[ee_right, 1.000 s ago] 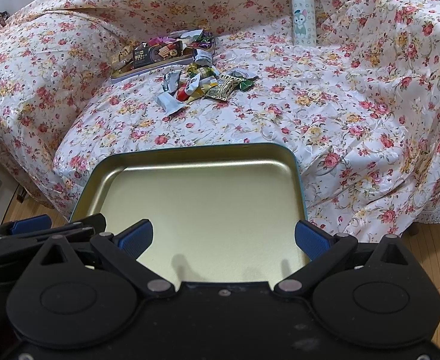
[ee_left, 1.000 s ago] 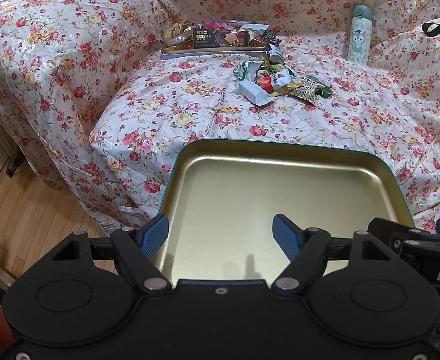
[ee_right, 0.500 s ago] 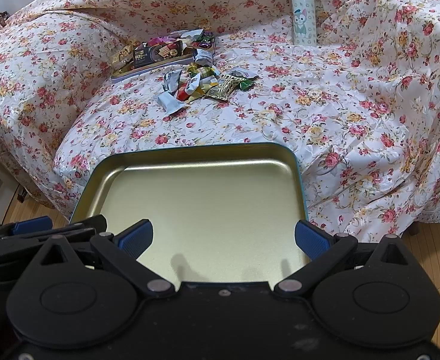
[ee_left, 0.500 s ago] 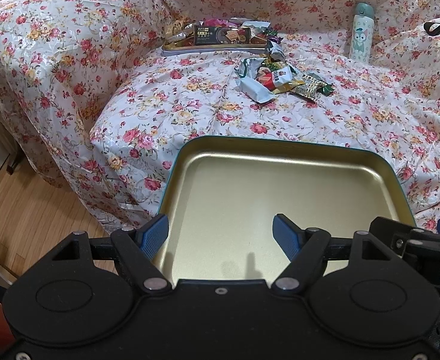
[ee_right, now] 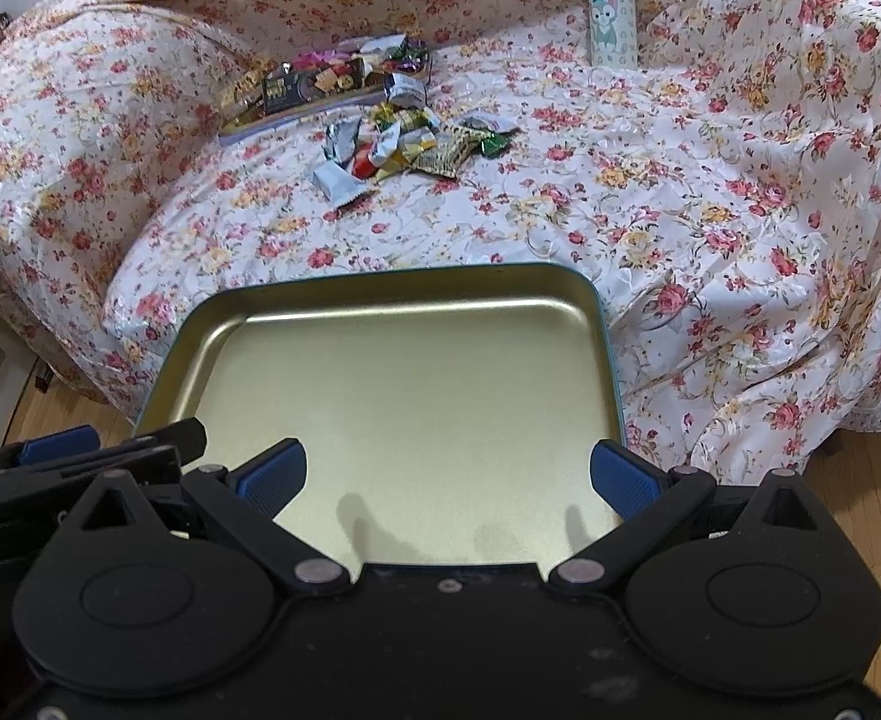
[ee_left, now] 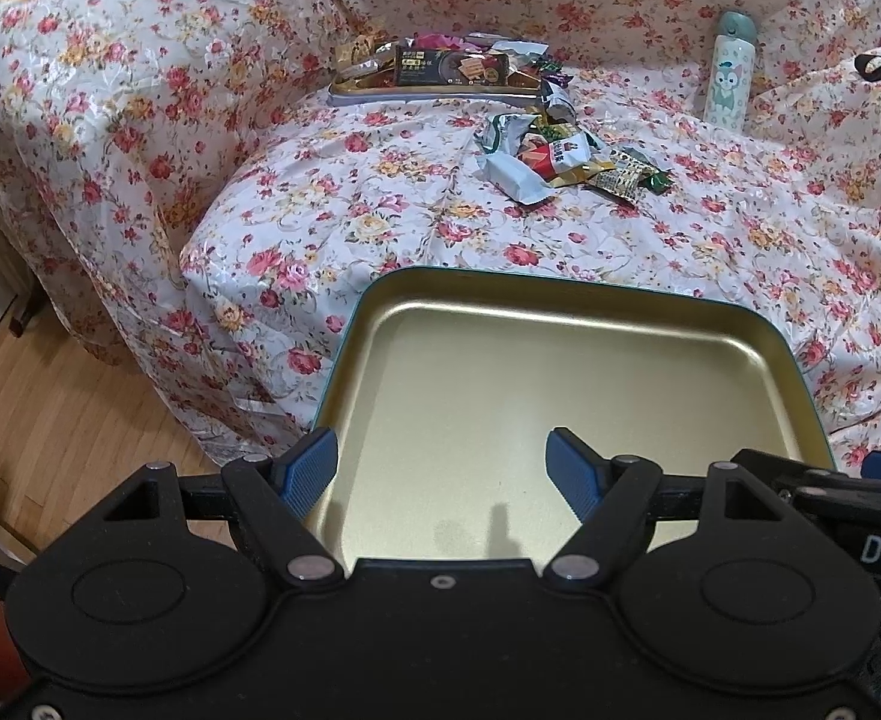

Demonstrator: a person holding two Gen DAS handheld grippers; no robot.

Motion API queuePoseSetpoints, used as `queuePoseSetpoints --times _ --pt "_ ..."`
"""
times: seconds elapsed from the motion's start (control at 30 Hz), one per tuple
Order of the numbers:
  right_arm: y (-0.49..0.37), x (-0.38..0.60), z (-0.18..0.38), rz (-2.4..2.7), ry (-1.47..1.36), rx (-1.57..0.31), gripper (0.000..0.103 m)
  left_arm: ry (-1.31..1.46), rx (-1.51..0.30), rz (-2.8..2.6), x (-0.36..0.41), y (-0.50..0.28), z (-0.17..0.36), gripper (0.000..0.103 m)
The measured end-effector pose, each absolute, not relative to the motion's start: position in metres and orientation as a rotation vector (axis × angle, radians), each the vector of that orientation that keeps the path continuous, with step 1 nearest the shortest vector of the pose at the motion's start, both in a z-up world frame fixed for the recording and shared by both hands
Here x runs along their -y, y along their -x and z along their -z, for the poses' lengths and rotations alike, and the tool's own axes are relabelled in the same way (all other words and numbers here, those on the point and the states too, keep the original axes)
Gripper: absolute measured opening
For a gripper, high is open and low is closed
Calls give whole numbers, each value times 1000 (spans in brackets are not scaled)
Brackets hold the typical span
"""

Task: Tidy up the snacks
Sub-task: 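Move both tools toward the scattered snack pile on the bed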

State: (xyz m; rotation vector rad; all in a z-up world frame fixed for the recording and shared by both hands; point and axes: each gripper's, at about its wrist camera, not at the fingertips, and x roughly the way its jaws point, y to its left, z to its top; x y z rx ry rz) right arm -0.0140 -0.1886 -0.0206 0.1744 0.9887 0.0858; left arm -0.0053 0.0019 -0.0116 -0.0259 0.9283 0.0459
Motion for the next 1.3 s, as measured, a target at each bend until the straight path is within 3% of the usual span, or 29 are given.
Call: queuePoseSetpoints --times 0.3,0.6,0.7,0.8,0.93,1.3 --pt "-4 182 -14 -103 -62 -901 103 26 -918 -96 -3 0 2 77" --pt "-47 214 -35 -48 -114 -806 103 -36 -677 -43 1 -43 -48 77" --pt "-60 216 -27 -39 -110 -791 98 -50 -624 -33 1 -62 -54 77" --pt "-74 218 -16 -47 -124 -808 96 -39 -638 -32 -3 -84 -49 77" --pt "-96 221 2 -49 -142 -839 85 -6 -695 -29 -11 -111 -33 77" --pt "-171 225 31 -37 -212 -855 76 -10 -829 13 -6 -187 16 77"
